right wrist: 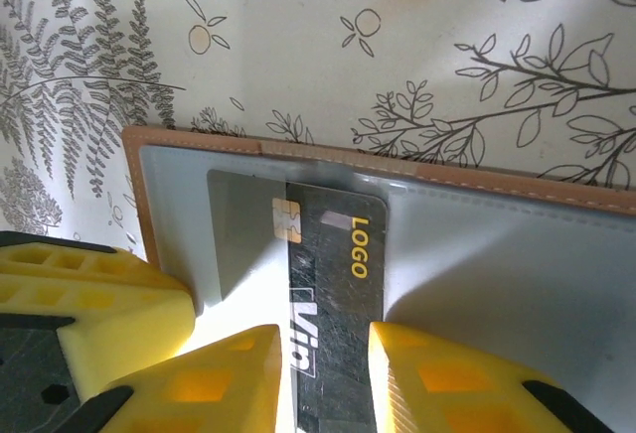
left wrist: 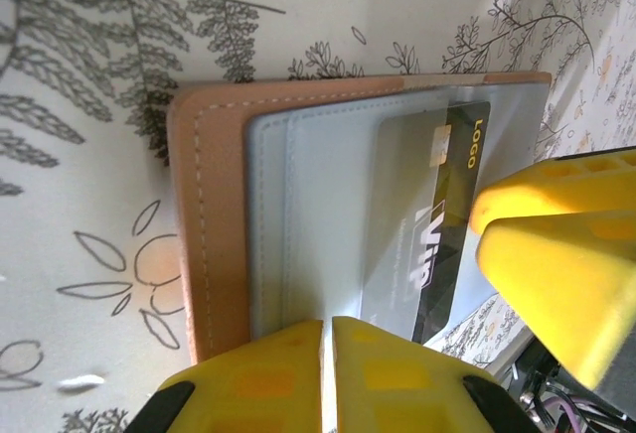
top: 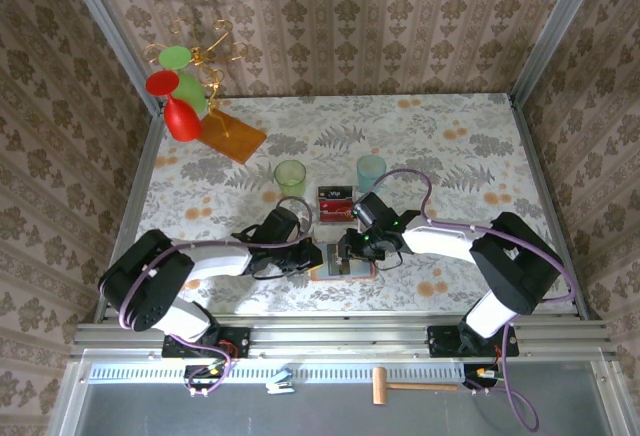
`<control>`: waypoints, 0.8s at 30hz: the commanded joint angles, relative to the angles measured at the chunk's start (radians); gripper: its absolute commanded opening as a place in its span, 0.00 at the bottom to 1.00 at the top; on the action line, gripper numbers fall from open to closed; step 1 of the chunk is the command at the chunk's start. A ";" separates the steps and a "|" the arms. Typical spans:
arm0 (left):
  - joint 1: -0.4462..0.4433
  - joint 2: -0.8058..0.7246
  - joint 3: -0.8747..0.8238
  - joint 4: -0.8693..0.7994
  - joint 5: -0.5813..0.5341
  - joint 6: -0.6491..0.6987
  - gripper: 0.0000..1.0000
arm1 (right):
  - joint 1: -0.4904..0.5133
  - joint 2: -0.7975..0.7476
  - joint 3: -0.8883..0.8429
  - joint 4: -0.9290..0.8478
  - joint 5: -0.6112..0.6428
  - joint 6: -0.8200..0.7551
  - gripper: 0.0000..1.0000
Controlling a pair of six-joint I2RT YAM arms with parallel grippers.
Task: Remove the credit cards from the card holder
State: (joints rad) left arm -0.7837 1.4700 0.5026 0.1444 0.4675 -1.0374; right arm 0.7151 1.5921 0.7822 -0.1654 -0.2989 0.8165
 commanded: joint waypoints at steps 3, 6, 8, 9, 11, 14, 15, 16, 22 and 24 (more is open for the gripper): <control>0.008 -0.046 0.054 -0.084 -0.004 0.039 0.11 | -0.012 -0.060 -0.001 -0.019 -0.008 -0.002 0.29; 0.006 -0.043 0.079 -0.089 0.001 0.042 0.12 | -0.028 -0.063 -0.017 -0.002 -0.035 0.008 0.29; 0.004 -0.036 0.091 -0.087 0.008 0.040 0.11 | -0.038 -0.060 -0.030 0.022 -0.060 0.018 0.29; 0.003 -0.028 0.094 -0.077 0.012 0.037 0.11 | -0.044 -0.059 -0.036 0.034 -0.072 0.026 0.29; -0.002 -0.013 0.096 -0.057 0.018 0.032 0.11 | -0.052 -0.060 -0.047 0.054 -0.088 0.036 0.29; -0.005 0.021 0.093 -0.024 0.028 0.021 0.11 | -0.063 -0.057 -0.060 0.077 -0.111 0.045 0.29; -0.006 0.033 0.091 -0.009 0.033 0.016 0.11 | -0.067 -0.053 -0.065 0.084 -0.119 0.048 0.29; -0.009 0.043 0.088 0.000 0.036 0.013 0.11 | -0.071 -0.052 -0.068 0.090 -0.125 0.050 0.29; -0.016 0.084 0.065 0.060 0.044 -0.007 0.10 | -0.091 -0.034 -0.090 0.125 -0.159 0.055 0.29; -0.016 0.088 0.058 0.058 0.041 -0.007 0.10 | -0.096 -0.024 -0.098 0.136 -0.167 0.057 0.29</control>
State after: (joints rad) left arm -0.7933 1.5501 0.5755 0.1726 0.4942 -1.0325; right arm 0.6270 1.5482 0.7017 -0.0563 -0.4297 0.8619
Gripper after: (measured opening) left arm 0.103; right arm 0.292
